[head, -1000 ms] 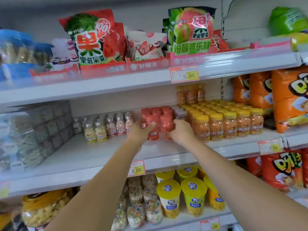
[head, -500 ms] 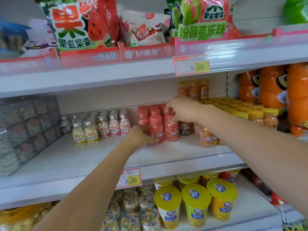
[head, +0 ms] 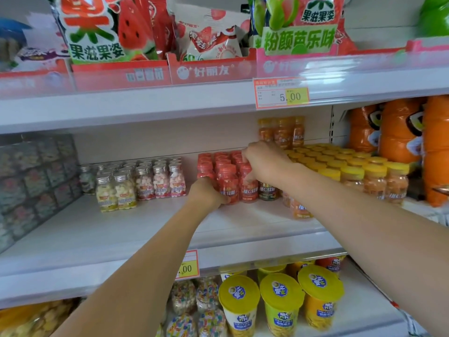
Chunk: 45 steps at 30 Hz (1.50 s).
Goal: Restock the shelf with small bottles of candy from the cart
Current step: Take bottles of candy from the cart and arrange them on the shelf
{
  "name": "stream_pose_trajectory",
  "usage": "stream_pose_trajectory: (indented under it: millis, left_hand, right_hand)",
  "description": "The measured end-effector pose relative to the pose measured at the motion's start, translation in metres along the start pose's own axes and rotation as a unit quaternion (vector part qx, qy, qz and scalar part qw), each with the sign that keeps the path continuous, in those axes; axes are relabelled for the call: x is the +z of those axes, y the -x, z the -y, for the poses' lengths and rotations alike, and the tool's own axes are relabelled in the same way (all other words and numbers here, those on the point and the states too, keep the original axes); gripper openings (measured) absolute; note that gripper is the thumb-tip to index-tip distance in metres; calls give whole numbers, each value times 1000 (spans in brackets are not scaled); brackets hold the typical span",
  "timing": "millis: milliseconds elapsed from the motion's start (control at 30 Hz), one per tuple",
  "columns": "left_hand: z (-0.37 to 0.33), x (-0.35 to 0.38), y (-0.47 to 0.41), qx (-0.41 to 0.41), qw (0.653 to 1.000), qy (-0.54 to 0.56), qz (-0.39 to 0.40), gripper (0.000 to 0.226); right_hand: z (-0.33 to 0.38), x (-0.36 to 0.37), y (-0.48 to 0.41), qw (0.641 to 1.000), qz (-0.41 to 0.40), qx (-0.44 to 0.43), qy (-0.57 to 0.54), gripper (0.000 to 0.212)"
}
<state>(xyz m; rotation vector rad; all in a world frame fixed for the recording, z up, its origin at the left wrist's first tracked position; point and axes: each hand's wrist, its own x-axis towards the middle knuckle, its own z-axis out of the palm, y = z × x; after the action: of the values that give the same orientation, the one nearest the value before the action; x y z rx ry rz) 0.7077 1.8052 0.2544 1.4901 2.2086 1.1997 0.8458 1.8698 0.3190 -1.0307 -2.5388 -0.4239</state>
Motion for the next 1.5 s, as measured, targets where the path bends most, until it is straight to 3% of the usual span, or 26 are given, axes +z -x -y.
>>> stream_pose_trajectory:
  millis: [200,300,433,500,600,733,800,900,933,1033,1067,1133,1167,1267,1500]
  left_hand:
    - [-10,2,8,-3,996,-91,-13,44]
    - [-24,0,28,20,980,-187,-60,29]
    - [-36,1,90,134,969,-73,-193,19]
    - [-36,11,130,187,958,-34,-215,40]
    - [-23,34,186,179,973,-12,-144,56]
    - [11,82,242,146,988,-27,-33,60]
    - [28,110,267,114,993,-25,32,50]
    - [50,154,298,67,987,-10,144,15]
    - [58,171,307,59,984,-24,169,13]
    - [80,221,327,13,969,-45,242,38]
    - [85,238,334,-7,964,-43,263,41]
    - [96,269,342,-34,953,-47,296,45]
    - [100,284,346,-49,947,-49,313,47]
    - [104,323,352,-73,932,-48,351,47]
    - [90,422,355,-79,908,-35,409,34]
  right_hand:
    - [1,2,5,1000,-11,3,18,53]
    - [2,-6,19,998,-41,9,-47,48]
    - [10,-29,65,981,-129,-14,-144,15]
    - [16,-38,100,977,-136,-18,-161,25]
    - [18,-31,154,981,-95,-14,-167,46]
    - [7,13,232,978,7,41,-203,49]
    - [-3,45,274,969,68,82,-225,45]
    - [-24,105,337,943,179,152,-235,31]
    - [-31,123,357,930,222,175,-235,31]
    - [-53,174,415,883,328,250,-224,52]
    - [-61,189,434,867,349,276,-222,46]
    - [-75,213,467,838,383,322,-217,21]
    - [-81,223,482,829,397,334,-211,18]
    - [-97,253,514,809,432,343,-203,46]
    - [-106,311,536,813,453,299,-211,34]
